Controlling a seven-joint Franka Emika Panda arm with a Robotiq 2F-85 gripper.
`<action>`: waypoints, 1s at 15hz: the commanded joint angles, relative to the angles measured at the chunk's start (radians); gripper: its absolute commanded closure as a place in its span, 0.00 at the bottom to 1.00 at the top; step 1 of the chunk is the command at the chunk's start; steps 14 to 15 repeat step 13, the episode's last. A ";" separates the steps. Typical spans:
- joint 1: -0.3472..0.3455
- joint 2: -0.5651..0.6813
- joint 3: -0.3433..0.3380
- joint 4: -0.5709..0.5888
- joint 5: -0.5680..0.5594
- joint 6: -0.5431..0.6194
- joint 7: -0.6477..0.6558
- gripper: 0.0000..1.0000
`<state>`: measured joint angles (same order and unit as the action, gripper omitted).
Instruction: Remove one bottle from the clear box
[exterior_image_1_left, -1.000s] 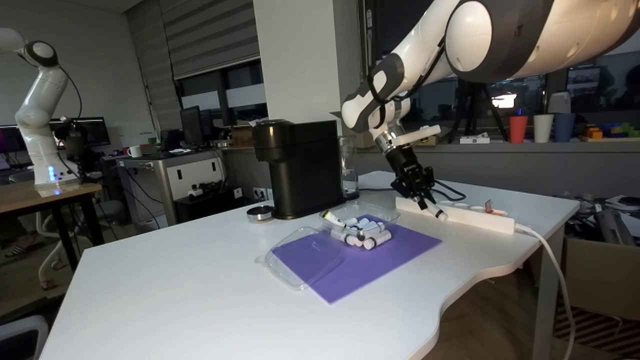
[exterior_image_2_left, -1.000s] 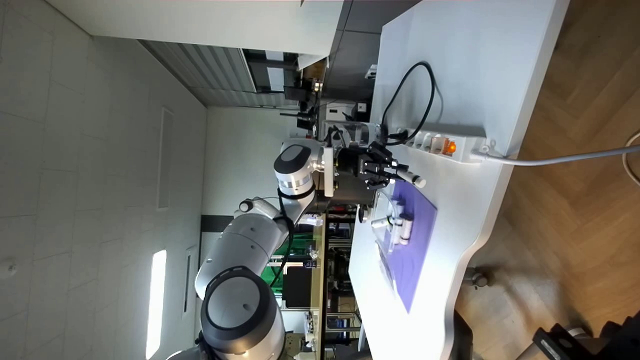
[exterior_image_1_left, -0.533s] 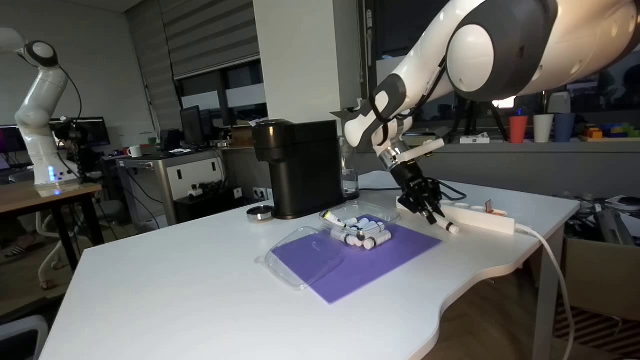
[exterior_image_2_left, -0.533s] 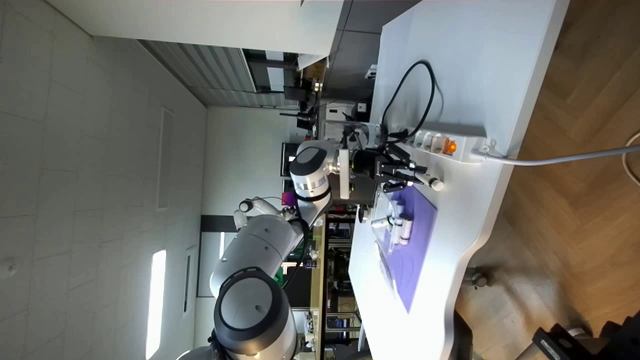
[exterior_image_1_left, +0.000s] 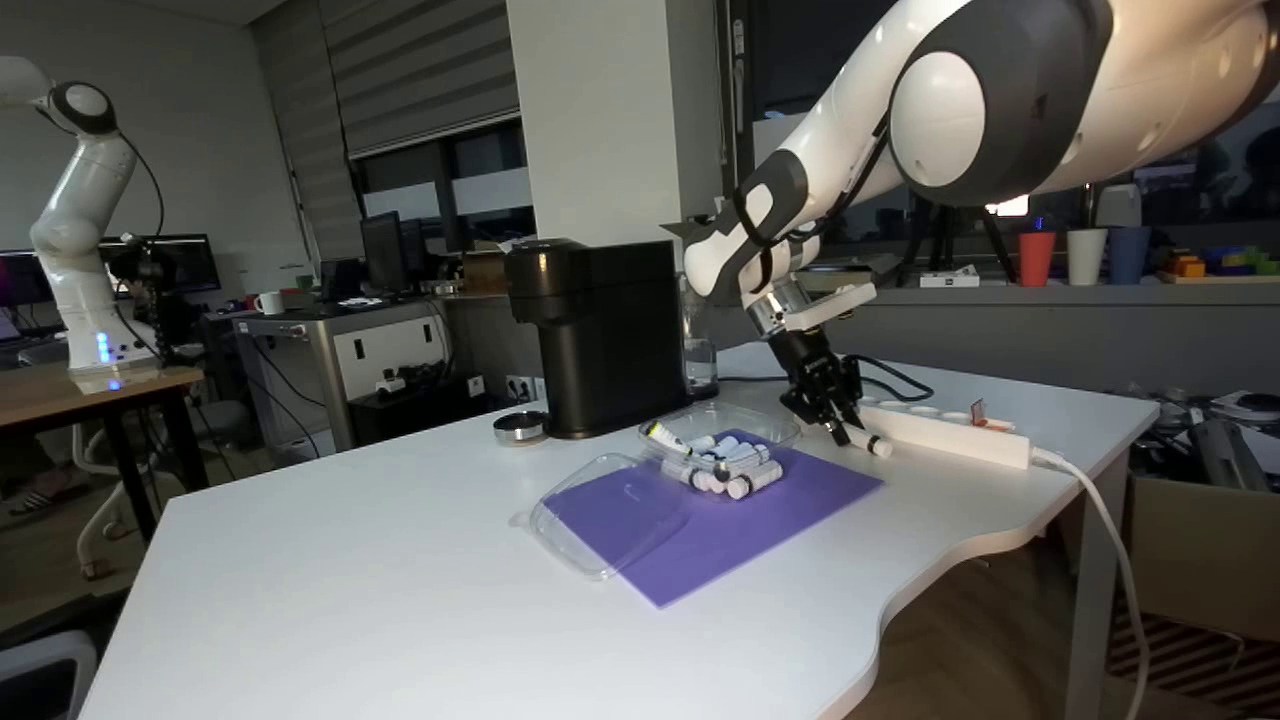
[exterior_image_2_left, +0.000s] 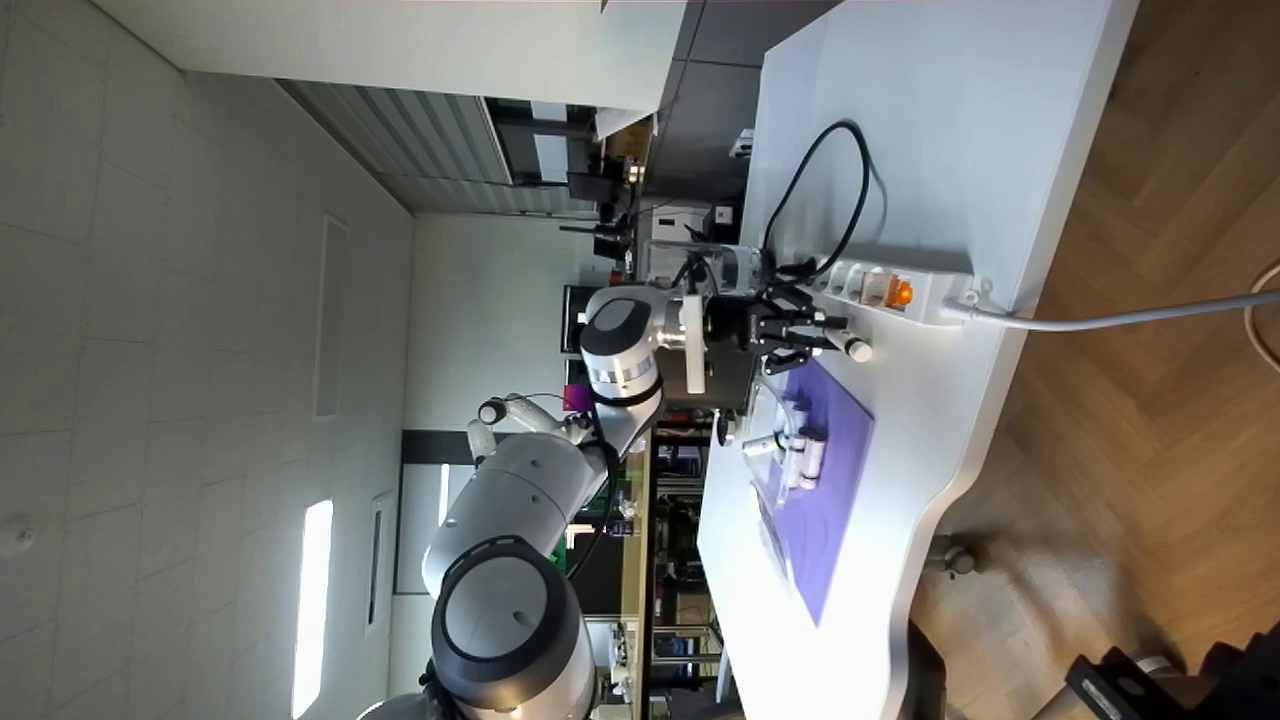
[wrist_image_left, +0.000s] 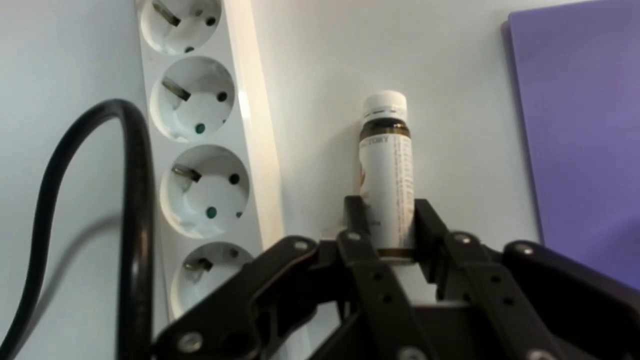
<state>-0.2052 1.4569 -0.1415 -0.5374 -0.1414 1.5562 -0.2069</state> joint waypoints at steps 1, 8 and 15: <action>0.003 0.013 0.003 0.013 0.003 0.039 0.008 0.46; 0.025 -0.039 0.008 -0.003 0.007 0.001 0.004 0.00; 0.029 -0.026 0.003 0.000 0.003 0.018 -0.003 0.00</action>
